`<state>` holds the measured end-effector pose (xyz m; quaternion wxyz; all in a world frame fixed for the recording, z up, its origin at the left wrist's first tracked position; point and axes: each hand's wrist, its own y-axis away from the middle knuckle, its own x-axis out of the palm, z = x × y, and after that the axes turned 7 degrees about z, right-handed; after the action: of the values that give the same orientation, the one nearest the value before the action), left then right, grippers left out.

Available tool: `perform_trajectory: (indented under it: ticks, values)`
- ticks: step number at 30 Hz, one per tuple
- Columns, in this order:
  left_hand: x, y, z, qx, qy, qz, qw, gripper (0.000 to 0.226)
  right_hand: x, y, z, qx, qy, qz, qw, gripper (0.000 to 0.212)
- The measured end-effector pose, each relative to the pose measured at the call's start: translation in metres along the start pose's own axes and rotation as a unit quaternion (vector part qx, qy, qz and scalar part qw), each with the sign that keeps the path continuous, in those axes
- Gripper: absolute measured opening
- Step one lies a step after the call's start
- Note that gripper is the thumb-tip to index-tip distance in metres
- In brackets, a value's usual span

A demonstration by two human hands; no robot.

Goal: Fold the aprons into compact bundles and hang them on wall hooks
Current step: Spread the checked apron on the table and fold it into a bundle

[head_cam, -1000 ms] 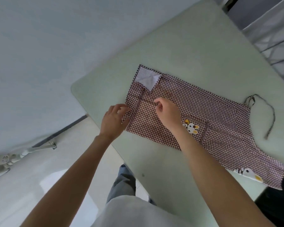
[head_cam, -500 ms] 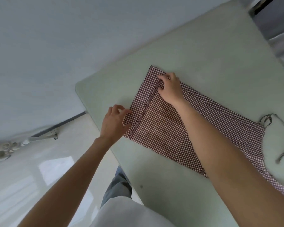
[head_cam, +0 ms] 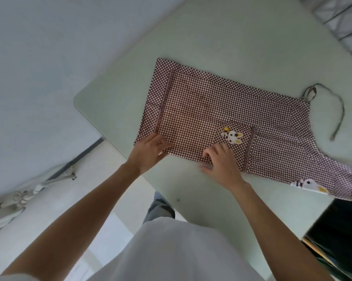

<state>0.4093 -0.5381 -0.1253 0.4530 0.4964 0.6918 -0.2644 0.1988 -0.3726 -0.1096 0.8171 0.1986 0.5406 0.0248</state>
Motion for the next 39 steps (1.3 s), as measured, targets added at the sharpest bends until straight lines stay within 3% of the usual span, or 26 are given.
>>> perform_trajectory:
  ticks: [7,11,14,17,21,24,29,31,39]
  values:
    - [0.0,0.011,0.0,0.014,-0.048,-0.02,0.999,0.009,0.018,0.03,-0.02,0.006,0.002,-0.094,0.996,0.014]
    - [0.001,0.016,0.001,0.001,-0.073,-0.035,0.997,0.008,0.017,0.047,-0.041,0.007,0.077,-0.119,0.99,0.022]
    - [0.0,0.019,0.0,-0.024,-0.074,-0.051,0.996,0.008,0.014,0.068,-0.056,0.063,0.118,-0.135,0.982,0.031]
    - [-0.001,0.021,0.003,-0.037,-0.07,-0.055,0.995,0.007,0.016,0.084,-0.075,0.132,0.097,-0.155,0.974,0.027]
    - [-0.001,0.027,0.003,-0.008,-0.074,-0.02,0.997,0.017,0.015,0.095,-0.086,0.131,0.04,-0.15,0.979,0.02]
    - [-0.002,0.031,0.0,-0.035,-0.071,-0.02,0.997,0.012,0.016,0.105,-0.087,0.116,0.031,-0.151,0.981,0.029]
    - [-0.013,0.036,-0.014,-0.071,-0.084,-0.093,0.99,0.004,0.013,0.12,-0.096,0.212,0.015,-0.156,0.965,0.014]
    - [-0.021,0.034,-0.018,-0.086,-0.085,-0.107,0.987,0.005,0.003,0.123,-0.099,0.195,-0.026,-0.154,0.968,0.013]
    - [-0.067,-0.033,-0.01,-0.193,-0.106,-0.063,0.973,0.017,-0.067,0.072,-0.136,0.156,-0.031,-0.206,0.966,0.013]
